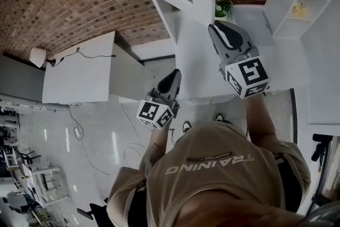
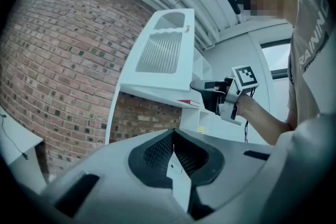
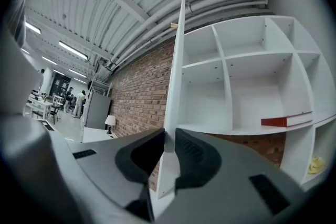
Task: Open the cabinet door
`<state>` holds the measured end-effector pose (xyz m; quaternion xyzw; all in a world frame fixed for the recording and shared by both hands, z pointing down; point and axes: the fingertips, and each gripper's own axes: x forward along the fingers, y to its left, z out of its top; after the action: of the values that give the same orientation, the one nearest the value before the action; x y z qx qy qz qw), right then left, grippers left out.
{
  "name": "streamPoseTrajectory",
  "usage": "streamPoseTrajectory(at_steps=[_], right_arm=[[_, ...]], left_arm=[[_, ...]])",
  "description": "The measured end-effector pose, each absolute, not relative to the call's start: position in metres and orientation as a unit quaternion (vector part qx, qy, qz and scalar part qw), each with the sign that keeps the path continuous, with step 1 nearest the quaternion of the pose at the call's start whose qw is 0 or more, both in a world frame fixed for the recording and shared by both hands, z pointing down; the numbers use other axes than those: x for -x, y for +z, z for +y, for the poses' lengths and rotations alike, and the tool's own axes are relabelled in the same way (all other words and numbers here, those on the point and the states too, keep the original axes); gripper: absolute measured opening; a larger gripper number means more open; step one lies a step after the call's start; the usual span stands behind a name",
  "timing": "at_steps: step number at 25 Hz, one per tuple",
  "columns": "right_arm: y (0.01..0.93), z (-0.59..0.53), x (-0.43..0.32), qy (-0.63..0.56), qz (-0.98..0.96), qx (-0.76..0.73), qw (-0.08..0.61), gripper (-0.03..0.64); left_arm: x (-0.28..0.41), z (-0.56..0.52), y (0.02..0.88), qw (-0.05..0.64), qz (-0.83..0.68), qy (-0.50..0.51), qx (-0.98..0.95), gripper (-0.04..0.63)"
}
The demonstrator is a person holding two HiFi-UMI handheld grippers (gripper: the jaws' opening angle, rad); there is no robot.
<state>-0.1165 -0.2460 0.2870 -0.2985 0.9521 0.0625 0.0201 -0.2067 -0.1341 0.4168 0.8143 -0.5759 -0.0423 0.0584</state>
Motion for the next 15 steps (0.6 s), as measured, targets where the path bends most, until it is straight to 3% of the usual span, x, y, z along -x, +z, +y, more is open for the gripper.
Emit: streamPoseTrajectory(at_steps=[15], right_arm=[[0.284, -0.198, 0.153, 0.059, 0.933, 0.353, 0.016, 0.064]], left_arm=[[0.255, -0.106, 0.402, 0.048, -0.53, -0.034, -0.846, 0.008]])
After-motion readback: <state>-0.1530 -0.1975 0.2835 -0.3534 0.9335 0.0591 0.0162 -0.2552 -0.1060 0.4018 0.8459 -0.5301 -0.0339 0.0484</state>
